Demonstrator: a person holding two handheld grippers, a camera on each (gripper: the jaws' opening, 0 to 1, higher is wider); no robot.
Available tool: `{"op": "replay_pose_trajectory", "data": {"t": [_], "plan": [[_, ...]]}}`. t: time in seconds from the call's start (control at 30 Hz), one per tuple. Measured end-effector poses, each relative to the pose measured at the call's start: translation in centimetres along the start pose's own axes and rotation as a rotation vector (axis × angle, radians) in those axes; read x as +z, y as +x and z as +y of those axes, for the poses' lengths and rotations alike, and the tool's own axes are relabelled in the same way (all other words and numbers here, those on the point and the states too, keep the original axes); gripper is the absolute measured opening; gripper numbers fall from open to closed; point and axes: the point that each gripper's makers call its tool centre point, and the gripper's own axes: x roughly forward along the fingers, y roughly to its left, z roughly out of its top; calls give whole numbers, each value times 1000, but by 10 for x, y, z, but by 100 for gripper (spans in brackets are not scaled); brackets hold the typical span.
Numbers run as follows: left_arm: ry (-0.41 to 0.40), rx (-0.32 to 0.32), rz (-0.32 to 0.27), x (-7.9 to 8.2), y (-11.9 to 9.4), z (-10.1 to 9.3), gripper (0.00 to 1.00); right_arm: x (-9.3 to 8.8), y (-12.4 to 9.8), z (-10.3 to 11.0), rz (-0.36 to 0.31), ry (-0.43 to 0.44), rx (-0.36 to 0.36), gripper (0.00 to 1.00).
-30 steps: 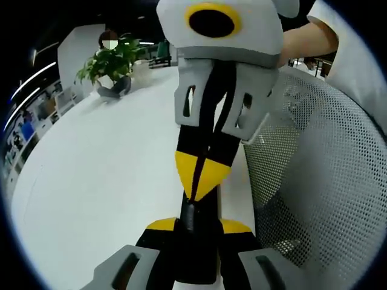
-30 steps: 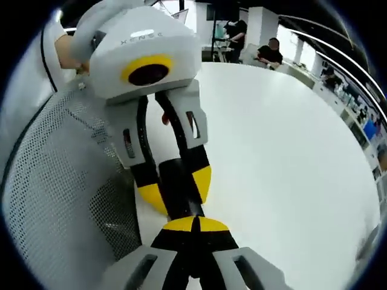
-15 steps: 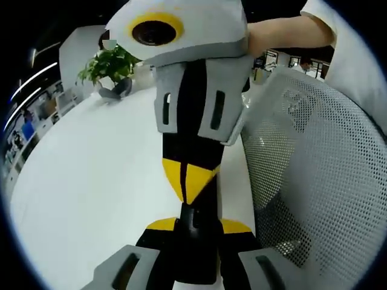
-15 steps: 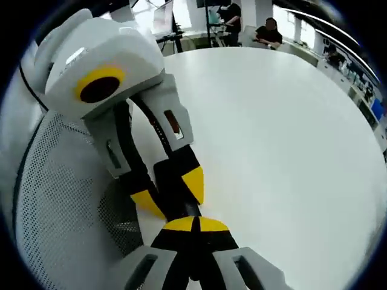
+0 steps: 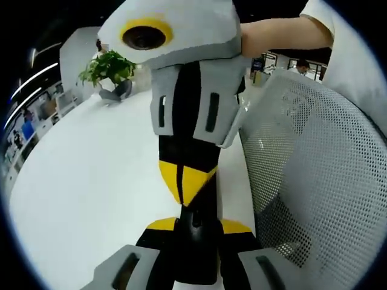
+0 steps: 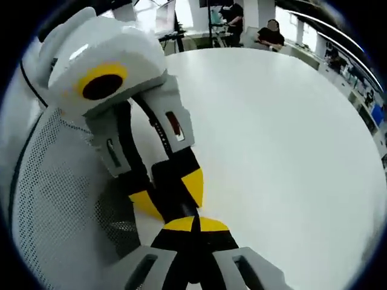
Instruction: Press the specified remote control buttons in sequence, fully releasing each button before pressing the next.
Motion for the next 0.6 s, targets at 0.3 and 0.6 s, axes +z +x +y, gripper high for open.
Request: {"op": "replay_pose_trajectory", "data": {"t": [0.3, 0.6], "plan": [[-8, 3, -15, 0, 0, 0, 24, 3, 2, 10, 6, -62, -25, 0], [-7, 0, -16, 0, 0, 0, 24, 0, 2, 8, 54, -168, -88, 0]]}}
